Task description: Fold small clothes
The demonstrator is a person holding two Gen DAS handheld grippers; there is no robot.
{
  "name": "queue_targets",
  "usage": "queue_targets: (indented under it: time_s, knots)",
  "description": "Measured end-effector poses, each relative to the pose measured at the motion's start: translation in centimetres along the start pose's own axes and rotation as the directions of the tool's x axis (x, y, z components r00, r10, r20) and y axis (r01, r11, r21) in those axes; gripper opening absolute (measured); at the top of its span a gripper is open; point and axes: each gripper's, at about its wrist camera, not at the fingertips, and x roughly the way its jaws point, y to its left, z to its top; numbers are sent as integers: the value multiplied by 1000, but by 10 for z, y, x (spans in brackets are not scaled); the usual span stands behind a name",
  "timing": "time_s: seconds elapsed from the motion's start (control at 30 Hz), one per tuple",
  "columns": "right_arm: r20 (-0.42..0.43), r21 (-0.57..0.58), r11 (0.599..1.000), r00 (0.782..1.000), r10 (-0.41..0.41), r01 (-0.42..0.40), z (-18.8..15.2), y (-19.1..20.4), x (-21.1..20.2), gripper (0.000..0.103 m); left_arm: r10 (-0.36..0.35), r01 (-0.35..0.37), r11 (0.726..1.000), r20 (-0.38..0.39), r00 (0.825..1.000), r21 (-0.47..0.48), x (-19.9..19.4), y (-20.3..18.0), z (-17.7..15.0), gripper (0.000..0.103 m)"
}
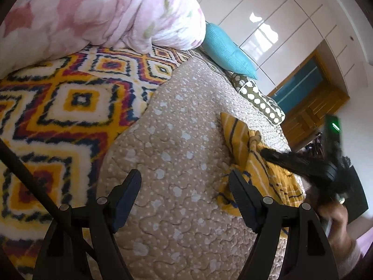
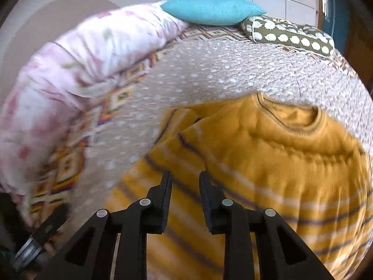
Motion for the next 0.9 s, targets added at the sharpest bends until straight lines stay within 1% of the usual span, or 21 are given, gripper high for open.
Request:
queue_targets:
  time_s: [0.07, 0.1, 0.13, 0.2, 0.3, 0.37, 0.4, 0.43, 0.53, 0.57, 0.63, 0.67, 0.73, 0.83, 0.9]
  knots:
    - [-33, -25, 999, 999, -21, 20, 12, 11, 23, 27, 3, -3, 1000, -6, 1000, 8, 2, -2, 0, 76]
    - [-72, -46, 998, 997, -34, 31, 19, 18, 41, 27, 4, -4, 1000, -8, 1000, 14, 4, -3, -1, 76]
    - [-91, -61, 997, 994, -53, 48, 23, 21, 51, 27, 7, -6, 1000, -10, 1000, 20, 4, -4, -1, 76]
    - [-109, -110, 991, 990, -93, 81, 32, 33, 73, 28, 16, -15, 999, -12, 1000, 37, 7, -7, -1, 76]
    - [-129, -146, 983, 984, -126, 107, 40, 44, 92, 35, 35, -34, 998, -17, 999, 59, 12, -12, -2, 76]
    - [-133, -176, 977, 981, -142, 118, 44, 46, 93, 35, 44, -42, 997, -20, 999, 71, 14, -15, -3, 76]
    - [-135, -177, 978, 982, -135, 110, 45, 45, 88, 35, 45, -43, 996, -20, 999, 75, 15, -18, -3, 76]
    - [-118, -171, 981, 987, -109, 88, 47, 43, 77, 35, 44, -43, 996, -19, 999, 78, 15, -20, -3, 76]
    - [-13, -125, 991, 999, -52, 50, 50, 24, 26, 35, 38, -36, 995, -15, 999, 88, 14, -28, -5, 76]
    - [10, -106, 993, 999, -46, 46, 48, 13, 9, 35, 35, -33, 995, -16, 999, 91, 14, -30, -6, 76]
    - [41, -67, 996, 997, -62, 65, 39, -14, -21, 35, 25, -23, 995, -20, 999, 96, 15, -36, -7, 76]
    - [41, -48, 996, 996, -74, 76, 32, -29, -32, 35, 20, -18, 995, -23, 1000, 100, 16, -39, -8, 76]
    - [18, -2, 995, 994, -104, 104, 8, -67, -52, 35, 11, -7, 993, -32, 999, 119, 21, -49, -12, 76]
    - [-4, 52, 988, 990, -144, 144, -31, -113, -70, 35, 9, -2, 987, -43, 999, 163, 30, -66, -20, 76]
    - [-38, 101, 982, 987, -157, 160, -60, -147, -78, 35, 18, -7, 982, -54, 998, 188, 36, -74, -26, 76]
